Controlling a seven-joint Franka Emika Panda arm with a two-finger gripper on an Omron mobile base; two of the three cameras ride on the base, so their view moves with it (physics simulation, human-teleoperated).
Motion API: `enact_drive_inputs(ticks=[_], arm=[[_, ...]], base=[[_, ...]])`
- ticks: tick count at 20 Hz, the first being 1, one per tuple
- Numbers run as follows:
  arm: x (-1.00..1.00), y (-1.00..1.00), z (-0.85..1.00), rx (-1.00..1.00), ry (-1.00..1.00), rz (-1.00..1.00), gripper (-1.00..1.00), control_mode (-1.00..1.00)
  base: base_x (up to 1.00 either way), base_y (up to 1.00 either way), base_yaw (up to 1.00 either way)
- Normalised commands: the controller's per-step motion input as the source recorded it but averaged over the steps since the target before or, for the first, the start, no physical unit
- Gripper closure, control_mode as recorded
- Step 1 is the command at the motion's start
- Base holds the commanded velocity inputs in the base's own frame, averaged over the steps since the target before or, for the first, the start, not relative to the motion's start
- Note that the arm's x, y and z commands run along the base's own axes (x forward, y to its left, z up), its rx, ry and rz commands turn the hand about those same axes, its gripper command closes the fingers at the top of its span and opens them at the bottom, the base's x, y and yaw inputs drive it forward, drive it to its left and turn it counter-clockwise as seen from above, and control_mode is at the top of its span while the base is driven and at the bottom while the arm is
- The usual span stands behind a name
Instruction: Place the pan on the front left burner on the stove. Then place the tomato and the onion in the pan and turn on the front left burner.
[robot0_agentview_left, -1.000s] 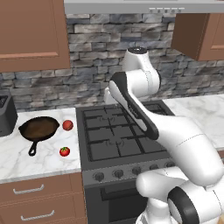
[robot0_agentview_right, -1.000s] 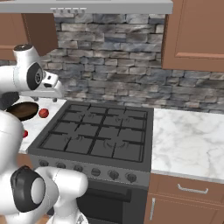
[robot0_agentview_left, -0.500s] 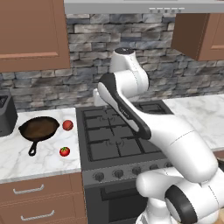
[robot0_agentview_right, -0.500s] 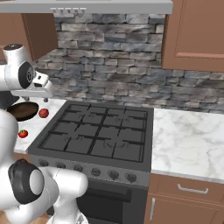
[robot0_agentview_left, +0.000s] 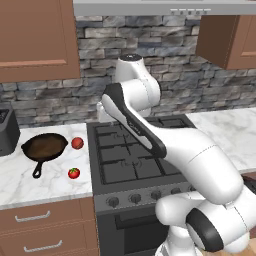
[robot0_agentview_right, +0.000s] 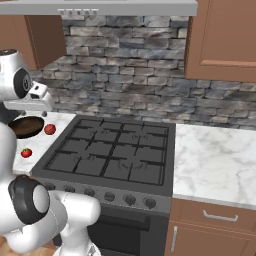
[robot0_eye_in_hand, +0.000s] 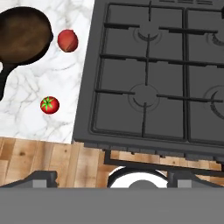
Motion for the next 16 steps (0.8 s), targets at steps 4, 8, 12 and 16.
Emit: enact_drive_inputs(ticks=[4,8,12,16], arm=[[0.0,0.27,0.0,0.0,0.04,0.0,-1.0,-1.0],[0.0,0.25,0.0,0.0,0.03,0.0,-1.0,-1.0],[-0.04,0.23,-0.03,0.0,0.03,0.0,-1.0,-1.0],[-0.14,0.19,-0.13,0.03,0.03,0.0,-1.0,-1.0]], base=[[0.0,0.0,0.0],[0.0,0.0,0.0],[0.0,0.0,0.0],[0.0,0.0,0.0]])
